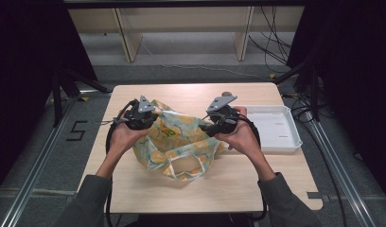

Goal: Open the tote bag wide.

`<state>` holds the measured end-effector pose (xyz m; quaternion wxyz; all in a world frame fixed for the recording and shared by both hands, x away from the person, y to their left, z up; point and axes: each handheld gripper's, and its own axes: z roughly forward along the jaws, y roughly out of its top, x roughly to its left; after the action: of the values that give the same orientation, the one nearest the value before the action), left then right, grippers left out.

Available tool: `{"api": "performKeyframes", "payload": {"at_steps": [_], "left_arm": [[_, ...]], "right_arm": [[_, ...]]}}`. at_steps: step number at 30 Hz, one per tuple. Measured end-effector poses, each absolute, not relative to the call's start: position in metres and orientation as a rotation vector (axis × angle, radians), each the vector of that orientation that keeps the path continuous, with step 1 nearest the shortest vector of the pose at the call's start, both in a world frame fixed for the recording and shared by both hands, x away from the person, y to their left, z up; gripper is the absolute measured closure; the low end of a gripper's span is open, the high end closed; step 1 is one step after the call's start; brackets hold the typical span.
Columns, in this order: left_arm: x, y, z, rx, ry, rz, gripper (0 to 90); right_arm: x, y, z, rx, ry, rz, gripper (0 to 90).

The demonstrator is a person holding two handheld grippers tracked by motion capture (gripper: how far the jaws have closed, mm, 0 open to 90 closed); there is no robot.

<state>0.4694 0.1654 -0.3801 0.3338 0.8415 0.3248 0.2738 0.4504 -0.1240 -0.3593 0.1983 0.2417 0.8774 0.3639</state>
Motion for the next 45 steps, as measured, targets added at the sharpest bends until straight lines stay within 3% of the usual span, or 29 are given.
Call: {"api": "performKeyframes", "payload": {"at_steps": [8,17,20,24,25,34,45], "left_arm": [[0.488,0.168,-0.386,2.192,0.924,0.663,89.5],[0.489,0.17,-0.383,2.184,0.934,0.646,89.2],[0.491,0.173,-0.383,2.187,0.903,0.667,89.2],[0.492,0.178,-0.39,2.176,0.915,0.666,89.1],[0.492,0.18,-0.391,2.173,0.922,0.666,89.1],[0.497,0.198,-0.403,2.138,0.96,0.682,87.8],[0.501,0.211,-0.424,2.114,1.009,0.693,80.4]], "right_arm": [[0.423,-0.111,-0.346,0.517,2.465,1.106,44.0],[0.424,-0.08,-0.379,0.503,2.537,0.937,37.1],[0.432,-0.076,-0.389,0.494,2.519,0.841,47.0],[0.45,-0.073,-0.394,0.426,2.482,0.759,84.7],[0.455,-0.073,-0.394,0.436,2.474,0.774,88.4],[0.519,-0.06,-0.389,0.556,2.393,0.786,90.0],[0.558,-0.044,-0.424,0.705,2.454,0.718,90.0]]}}
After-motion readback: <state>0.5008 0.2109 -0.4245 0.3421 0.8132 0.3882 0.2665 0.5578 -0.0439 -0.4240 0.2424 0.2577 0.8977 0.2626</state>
